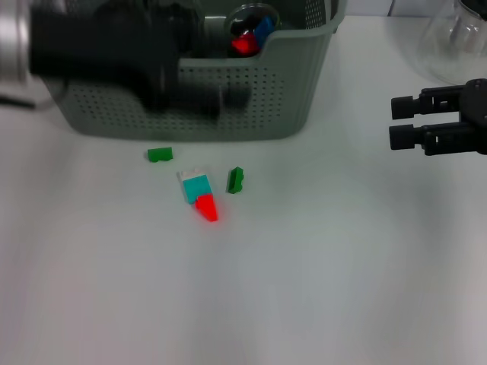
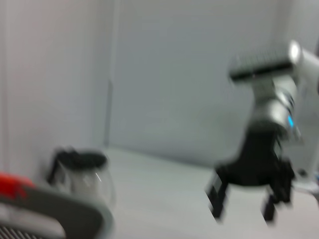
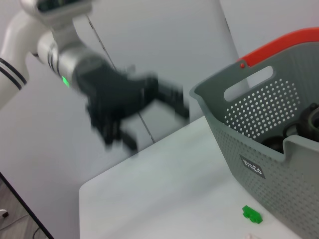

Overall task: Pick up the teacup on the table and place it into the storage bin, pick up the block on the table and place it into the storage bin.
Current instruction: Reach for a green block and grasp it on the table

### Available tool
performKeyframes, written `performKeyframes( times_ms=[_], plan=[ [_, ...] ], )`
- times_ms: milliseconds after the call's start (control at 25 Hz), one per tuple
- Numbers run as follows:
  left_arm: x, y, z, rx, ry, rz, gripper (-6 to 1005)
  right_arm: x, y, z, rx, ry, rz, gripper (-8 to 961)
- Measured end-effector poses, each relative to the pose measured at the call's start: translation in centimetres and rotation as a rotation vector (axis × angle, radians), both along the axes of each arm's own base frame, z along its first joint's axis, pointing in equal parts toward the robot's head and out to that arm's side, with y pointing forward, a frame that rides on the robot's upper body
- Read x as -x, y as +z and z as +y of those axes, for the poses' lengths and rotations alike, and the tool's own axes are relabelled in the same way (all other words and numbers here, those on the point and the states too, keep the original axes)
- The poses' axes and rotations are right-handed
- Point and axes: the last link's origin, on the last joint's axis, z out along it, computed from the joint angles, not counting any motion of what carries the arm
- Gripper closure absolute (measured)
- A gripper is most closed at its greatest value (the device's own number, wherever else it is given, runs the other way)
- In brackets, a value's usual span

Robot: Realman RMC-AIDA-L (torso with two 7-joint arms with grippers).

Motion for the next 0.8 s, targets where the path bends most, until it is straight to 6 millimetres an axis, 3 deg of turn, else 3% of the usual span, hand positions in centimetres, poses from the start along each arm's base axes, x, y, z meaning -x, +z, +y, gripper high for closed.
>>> performKeyframes(
  times_ms=[160, 240, 560, 800],
  plan=[
    [1.1, -2.0, -0.2, 0.072, 0.015, 0.08, 199, 0.0, -0.2, 0.0, 0.004, -0.004, 0.004, 247],
    [1.7, -5.2, 0.1, 0.16, 0.021, 0.219, 198, 0.0, -0.3, 0.0, 0.007, -0.005, 0.007, 247],
    [0.9, -12.1, 0.4, 0.198, -0.041, 0.487, 198, 0.0, -0.9, -0.1, 0.017, -0.019, 0.019, 247],
    [0.5, -14.6, 1.3, 0.106, -0.11, 0.58, 199, -0.3, -1.2, -0.3, 0.023, -0.03, 0.018, 247]
  ],
)
